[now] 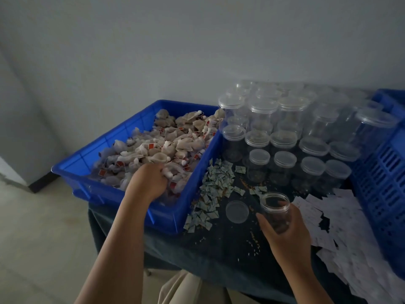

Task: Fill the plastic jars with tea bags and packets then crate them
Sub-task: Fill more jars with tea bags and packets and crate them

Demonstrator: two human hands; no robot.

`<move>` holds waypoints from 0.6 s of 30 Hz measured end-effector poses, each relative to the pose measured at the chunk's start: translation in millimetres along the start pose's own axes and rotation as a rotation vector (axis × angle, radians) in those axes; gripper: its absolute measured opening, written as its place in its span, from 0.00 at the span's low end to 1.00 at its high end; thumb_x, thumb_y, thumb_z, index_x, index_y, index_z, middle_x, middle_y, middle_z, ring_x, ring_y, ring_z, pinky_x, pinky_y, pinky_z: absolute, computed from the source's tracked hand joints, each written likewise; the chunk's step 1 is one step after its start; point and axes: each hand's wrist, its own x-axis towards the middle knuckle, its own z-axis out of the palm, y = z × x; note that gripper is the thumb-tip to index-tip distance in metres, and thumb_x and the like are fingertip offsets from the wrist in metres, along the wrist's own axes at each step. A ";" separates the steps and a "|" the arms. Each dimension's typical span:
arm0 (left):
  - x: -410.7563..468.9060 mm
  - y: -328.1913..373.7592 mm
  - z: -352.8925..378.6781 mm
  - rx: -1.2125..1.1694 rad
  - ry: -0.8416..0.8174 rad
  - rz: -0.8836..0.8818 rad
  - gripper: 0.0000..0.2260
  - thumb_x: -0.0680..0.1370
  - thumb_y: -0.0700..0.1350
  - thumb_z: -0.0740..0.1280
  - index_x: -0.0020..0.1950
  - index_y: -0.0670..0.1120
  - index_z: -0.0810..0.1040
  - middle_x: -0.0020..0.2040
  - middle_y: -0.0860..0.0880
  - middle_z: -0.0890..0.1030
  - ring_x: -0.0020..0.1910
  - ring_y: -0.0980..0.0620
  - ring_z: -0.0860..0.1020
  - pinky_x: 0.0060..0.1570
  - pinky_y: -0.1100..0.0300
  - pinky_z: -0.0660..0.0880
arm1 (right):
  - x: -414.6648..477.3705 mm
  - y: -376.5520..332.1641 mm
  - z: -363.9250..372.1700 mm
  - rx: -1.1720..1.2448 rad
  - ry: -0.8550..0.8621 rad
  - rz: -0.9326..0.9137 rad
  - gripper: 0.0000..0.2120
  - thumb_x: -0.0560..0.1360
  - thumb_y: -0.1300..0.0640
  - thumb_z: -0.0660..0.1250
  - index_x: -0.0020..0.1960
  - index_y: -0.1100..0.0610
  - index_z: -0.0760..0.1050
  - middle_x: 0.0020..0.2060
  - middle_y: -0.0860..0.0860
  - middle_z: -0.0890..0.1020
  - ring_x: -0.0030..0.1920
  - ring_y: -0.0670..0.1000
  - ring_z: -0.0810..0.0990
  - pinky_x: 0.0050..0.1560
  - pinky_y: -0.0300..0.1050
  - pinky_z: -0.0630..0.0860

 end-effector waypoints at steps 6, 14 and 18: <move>-11.9 -5.7 -2.4 -0.312 0.315 0.020 0.13 0.81 0.53 0.69 0.63 0.49 0.79 0.50 0.53 0.82 0.44 0.53 0.80 0.38 0.57 0.72 | -1.1 0.4 -0.4 0.013 0.003 0.017 0.23 0.66 0.31 0.75 0.57 0.35 0.73 0.47 0.32 0.84 0.42 0.39 0.85 0.38 0.37 0.75; -22.8 -5.7 -7.6 -0.474 0.539 0.030 0.13 0.82 0.52 0.69 0.65 0.49 0.82 0.65 0.52 0.81 0.64 0.56 0.78 0.61 0.57 0.73 | -1.3 -0.1 -1.4 0.033 -0.003 -0.002 0.21 0.67 0.31 0.75 0.56 0.32 0.73 0.48 0.34 0.84 0.45 0.40 0.85 0.42 0.40 0.79; -35.3 5.8 -24.9 -0.748 0.488 -0.026 0.14 0.79 0.61 0.68 0.49 0.51 0.82 0.42 0.50 0.84 0.40 0.55 0.80 0.42 0.52 0.78 | -1.3 -1.2 -1.9 0.033 -0.003 -0.020 0.21 0.68 0.31 0.76 0.57 0.32 0.73 0.49 0.34 0.84 0.45 0.39 0.85 0.41 0.39 0.80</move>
